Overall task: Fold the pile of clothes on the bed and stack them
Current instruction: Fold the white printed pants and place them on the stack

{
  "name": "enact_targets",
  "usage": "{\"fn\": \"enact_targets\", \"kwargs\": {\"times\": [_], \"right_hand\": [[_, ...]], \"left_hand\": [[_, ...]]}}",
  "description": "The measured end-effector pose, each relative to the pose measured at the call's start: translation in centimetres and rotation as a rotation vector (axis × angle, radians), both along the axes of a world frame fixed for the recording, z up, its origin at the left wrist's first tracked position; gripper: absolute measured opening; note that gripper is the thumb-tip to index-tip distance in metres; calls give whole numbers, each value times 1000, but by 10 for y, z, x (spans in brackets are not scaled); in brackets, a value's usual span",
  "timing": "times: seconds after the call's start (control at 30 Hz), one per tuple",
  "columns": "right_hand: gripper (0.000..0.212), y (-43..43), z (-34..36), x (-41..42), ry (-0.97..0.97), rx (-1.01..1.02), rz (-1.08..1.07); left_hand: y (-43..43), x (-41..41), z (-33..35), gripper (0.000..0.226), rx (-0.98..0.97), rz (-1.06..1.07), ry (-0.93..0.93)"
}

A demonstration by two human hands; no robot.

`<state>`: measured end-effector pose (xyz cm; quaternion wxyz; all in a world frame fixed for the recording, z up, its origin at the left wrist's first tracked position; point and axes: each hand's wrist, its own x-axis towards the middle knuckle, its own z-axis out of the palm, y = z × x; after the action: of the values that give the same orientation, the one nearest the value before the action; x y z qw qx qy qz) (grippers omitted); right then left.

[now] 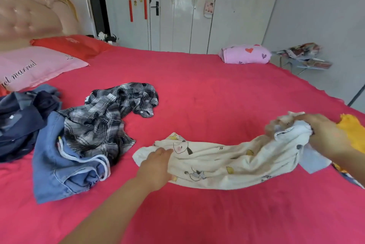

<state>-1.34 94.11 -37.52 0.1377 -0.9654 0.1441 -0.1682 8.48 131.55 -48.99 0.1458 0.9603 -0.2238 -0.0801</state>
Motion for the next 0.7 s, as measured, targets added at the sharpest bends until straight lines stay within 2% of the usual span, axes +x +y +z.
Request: {"fn": "enact_targets", "kwargs": {"times": [0.13,0.17,0.3,0.33,0.4,0.43,0.53,0.57,0.7], "right_hand": [[69,-24,-52,3,310,-218,-186],[67,-17,-65,6,322,-227,-141],[46,26,-126,14,210,-167,259],[49,40,-135,14,283,-150,340],[69,63,-151,10,404,-157,401],[68,73,-153,8,425,-199,400],[30,71,-157,15,285,-234,378],[24,66,-155,19,263,-240,344],[37,54,-130,30,124,-111,209]], "left_hand": [[-19,7,-15,77,132,-24,-26],[-24,9,-19,78,171,-28,-40],[-28,25,-28,85,299,38,2],[-25,30,-29,85,331,51,14],[-13,39,-34,78,363,88,16],[-7,43,-36,72,354,114,15],[10,50,-41,43,303,162,-43],[12,51,-41,35,290,161,-78],[11,53,-30,22,182,168,-177]]}}
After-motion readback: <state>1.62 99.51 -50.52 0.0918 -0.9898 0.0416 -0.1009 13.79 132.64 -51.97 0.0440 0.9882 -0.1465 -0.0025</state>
